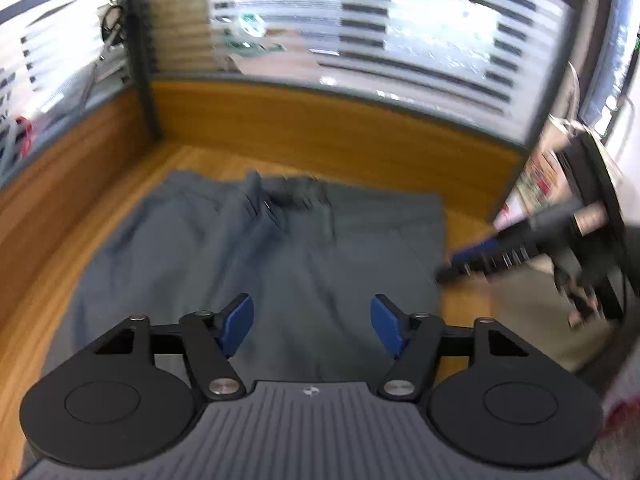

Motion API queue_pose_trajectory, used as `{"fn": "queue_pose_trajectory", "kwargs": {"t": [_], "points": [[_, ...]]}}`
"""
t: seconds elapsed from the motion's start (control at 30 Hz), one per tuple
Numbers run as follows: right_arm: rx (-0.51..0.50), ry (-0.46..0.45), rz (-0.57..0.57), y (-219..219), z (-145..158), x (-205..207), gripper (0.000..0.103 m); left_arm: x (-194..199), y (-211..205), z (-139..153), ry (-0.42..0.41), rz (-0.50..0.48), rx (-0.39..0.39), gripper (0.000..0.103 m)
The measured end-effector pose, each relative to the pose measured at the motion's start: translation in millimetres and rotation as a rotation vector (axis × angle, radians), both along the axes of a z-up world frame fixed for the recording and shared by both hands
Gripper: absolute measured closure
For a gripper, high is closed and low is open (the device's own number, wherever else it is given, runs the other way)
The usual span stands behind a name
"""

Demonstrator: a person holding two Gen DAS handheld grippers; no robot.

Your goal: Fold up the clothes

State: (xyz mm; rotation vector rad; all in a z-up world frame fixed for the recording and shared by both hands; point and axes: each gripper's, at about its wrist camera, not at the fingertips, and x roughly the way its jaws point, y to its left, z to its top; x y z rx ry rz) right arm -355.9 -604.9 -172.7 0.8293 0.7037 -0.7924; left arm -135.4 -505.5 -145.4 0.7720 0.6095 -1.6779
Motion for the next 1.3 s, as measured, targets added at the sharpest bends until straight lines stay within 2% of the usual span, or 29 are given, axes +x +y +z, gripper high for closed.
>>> {"fn": "queue_pose_trajectory", "kwargs": {"t": [0.13, 0.37, 0.4, 0.47, 0.5, 0.53, 0.57, 0.77, 0.9, 1.03, 1.17, 1.3], "points": [[-0.001, 0.007, -0.011, 5.3, 5.0, -8.9, 0.056, -18.4, 23.4, -20.7, 0.014, -0.024, 0.067, 0.03], [-0.011, 0.026, -0.019, 18.0, 11.1, -18.5, 0.056, -55.9, 37.1, -67.2, -0.056, -0.062, 0.13, 0.031], [-0.016, 0.029, -0.019, 21.1, 11.8, -18.5, 0.056, -60.3, 37.1, -72.3, -0.064, -0.066, 0.133, 0.035], [-0.025, 0.036, -0.015, 27.3, 12.9, -17.5, 0.056, -67.4, 34.0, -80.7, -0.125, -0.07, 0.127, 0.06], [-0.03, 0.039, -0.011, 30.5, 13.2, -16.5, 0.056, -69.0, 32.9, -82.8, -0.147, -0.081, 0.125, 0.09], [-0.033, 0.039, -0.008, 34.4, 13.3, -15.3, 0.056, -68.6, 31.2, -80.7, -0.16, -0.083, 0.114, 0.097], [-0.036, 0.039, -0.004, 38.3, 13.4, -14.2, 0.056, -68.0, 29.4, -78.1, -0.172, -0.083, 0.103, 0.098], [-0.014, -0.032, 0.005, 59.7, 11.4, -2.2, 0.056, -37.4, 27.7, -29.7, -0.09, -0.05, 0.03, 0.098], [0.015, -0.135, -0.057, 57.9, 8.2, 7.0, 0.055, -0.6, 16.8, 3.4, -0.021, 0.047, 0.002, 0.098], [0.035, -0.25, -0.15, 41.4, 8.5, 7.2, 0.055, 30.9, 5.5, 18.1, -0.024, 0.095, -0.009, 0.098], [0.045, -0.36, -0.23, 22.9, 12.4, 4.2, 0.054, 47.1, -1.7, 20.7, -0.046, 0.094, -0.009, 0.098], [0.057, -0.406, -0.281, 6.7, 17.8, 0.7, 0.052, 55.6, -5.0, 19.5, -0.063, 0.072, -0.011, 0.098]]}}
